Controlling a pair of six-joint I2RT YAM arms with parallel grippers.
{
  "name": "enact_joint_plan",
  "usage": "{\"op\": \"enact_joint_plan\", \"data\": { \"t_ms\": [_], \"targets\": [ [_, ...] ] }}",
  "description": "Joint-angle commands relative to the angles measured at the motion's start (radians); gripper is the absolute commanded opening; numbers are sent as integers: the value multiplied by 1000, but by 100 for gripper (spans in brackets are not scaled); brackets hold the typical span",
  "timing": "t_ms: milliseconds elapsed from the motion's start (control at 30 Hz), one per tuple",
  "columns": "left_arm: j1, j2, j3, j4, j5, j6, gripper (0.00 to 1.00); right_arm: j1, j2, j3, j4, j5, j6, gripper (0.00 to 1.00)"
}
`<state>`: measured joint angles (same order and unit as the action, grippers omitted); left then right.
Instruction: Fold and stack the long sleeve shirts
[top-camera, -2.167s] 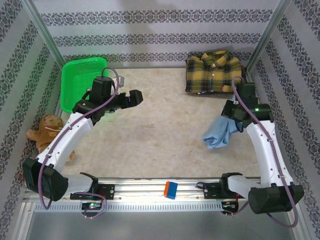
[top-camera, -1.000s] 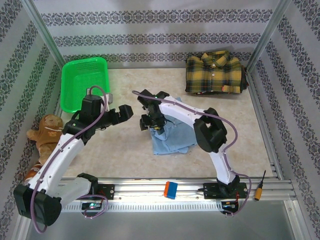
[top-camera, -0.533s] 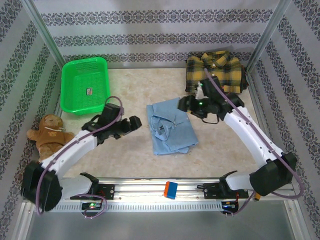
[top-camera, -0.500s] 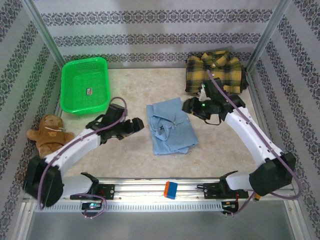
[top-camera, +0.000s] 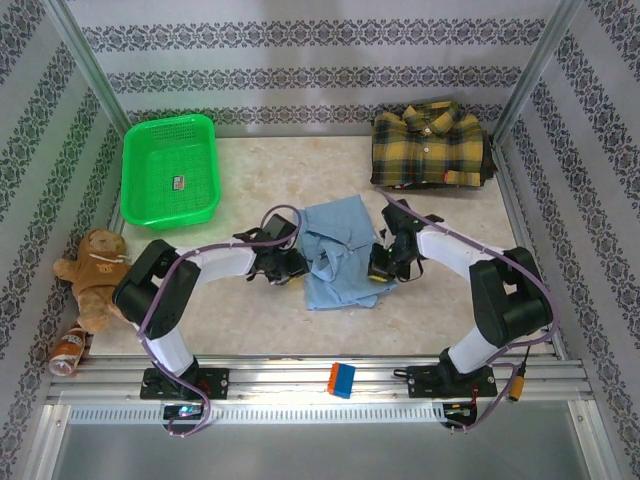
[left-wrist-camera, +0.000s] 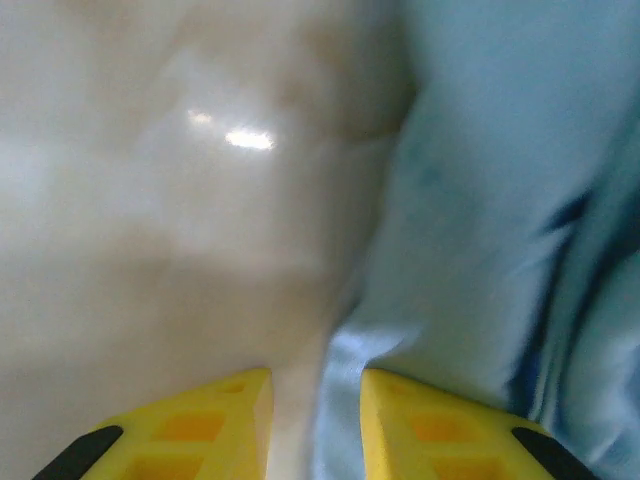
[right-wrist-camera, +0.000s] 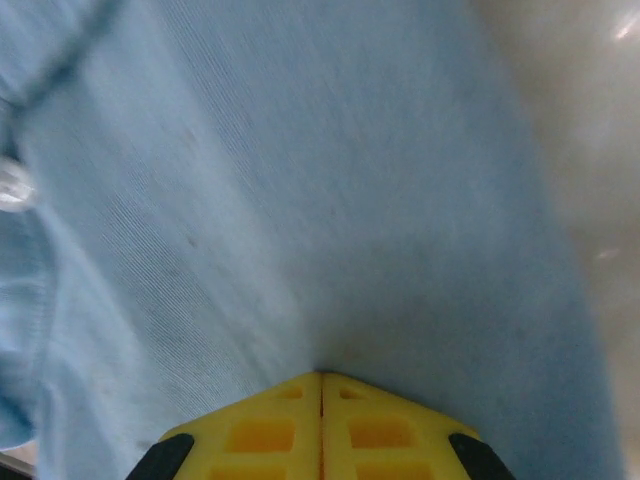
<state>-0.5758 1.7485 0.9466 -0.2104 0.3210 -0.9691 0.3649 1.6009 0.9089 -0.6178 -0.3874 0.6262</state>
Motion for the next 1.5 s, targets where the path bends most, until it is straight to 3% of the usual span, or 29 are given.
{"op": "enact_joint_plan", "data": {
  "t_ms": [0,167,333,433,533,633,800,900,1033,1133,1267,1467],
  "targets": [
    [22,100,105,44,-21,65,29,50,20,-64,104,-51,119,9],
    [97,213,200,99,41,143,29,217,69,-70,264,-58,346,9],
    [137,398,420,82,211,258,29,365,140,-15,542,15,644,10],
    [138,493,554,57,326,351,28,424,173,57,598,118,780,17],
    [158,523,611,51,359,428,29,458,204,132,664,159,914,24],
    [205,522,652,41,374,435,37,459,202,206,648,148,930,35],
    [302,399,675,60,309,358,81,379,18,251,395,132,697,56],
    [342,322,716,65,296,286,91,275,-89,294,186,106,416,71],
    [340,200,697,56,255,239,97,77,-107,412,-174,178,-58,80],
    [316,86,578,74,231,197,98,-77,-50,439,-265,216,-340,81],
    [244,-50,377,77,183,181,98,-218,56,442,-236,115,-501,81],
    [119,-188,93,154,102,107,98,-250,174,441,-157,56,-545,81]
  ]
}}
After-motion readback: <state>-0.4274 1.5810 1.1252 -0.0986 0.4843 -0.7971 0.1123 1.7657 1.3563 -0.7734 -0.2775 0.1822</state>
